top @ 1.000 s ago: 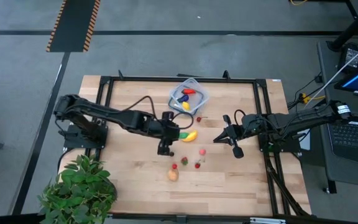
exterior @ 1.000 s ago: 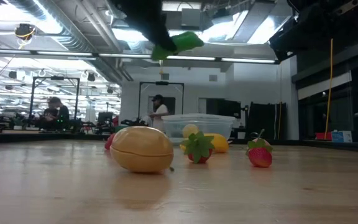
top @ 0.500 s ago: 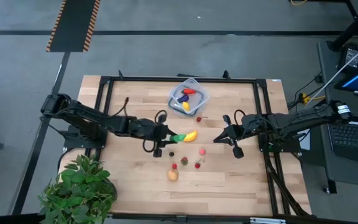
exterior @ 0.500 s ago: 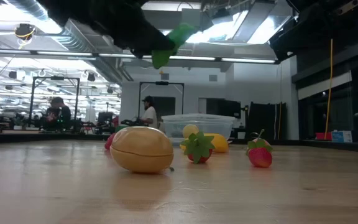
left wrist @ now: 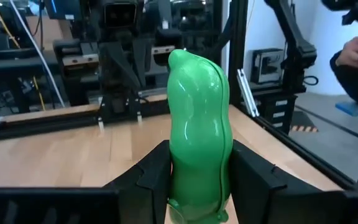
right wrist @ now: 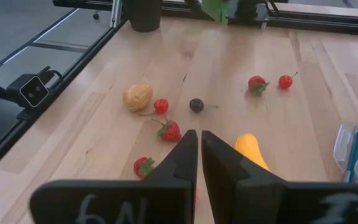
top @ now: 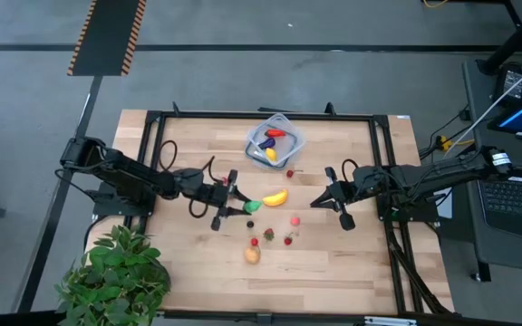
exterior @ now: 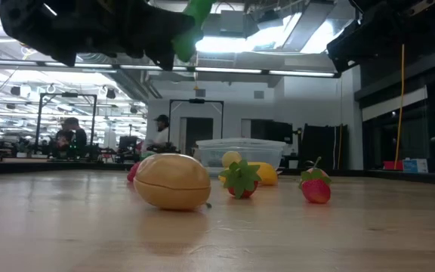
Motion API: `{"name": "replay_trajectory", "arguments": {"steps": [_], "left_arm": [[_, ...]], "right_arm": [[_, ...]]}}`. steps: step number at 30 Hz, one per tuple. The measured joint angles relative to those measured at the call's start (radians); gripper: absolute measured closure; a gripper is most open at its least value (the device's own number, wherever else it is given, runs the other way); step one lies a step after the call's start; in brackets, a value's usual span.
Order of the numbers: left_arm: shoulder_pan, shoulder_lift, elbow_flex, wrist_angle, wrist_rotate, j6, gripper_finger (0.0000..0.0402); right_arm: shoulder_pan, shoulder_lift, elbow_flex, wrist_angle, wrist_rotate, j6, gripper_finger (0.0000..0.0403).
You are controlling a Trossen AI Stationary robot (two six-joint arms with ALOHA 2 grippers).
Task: Pick and placing Produce into tupperware
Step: Put the green pea into the transparent container
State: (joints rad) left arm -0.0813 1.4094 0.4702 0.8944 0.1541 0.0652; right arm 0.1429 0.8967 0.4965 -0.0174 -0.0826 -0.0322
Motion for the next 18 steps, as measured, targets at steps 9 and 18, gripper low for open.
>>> {"name": "replay_trajectory", "arguments": {"steps": [9,18], "left_arm": [[0.011,0.000,0.000,-0.001,0.017,0.036,0.0280],[0.011,0.000,0.000,-0.001,-0.096,0.035,0.0280]], "right_arm": [[0.000,0.000,0.000,0.000,0.000,-0.001,0.0377],[0.000,0.000,0.000,-0.001,0.000,-0.001,0.0377]]}}
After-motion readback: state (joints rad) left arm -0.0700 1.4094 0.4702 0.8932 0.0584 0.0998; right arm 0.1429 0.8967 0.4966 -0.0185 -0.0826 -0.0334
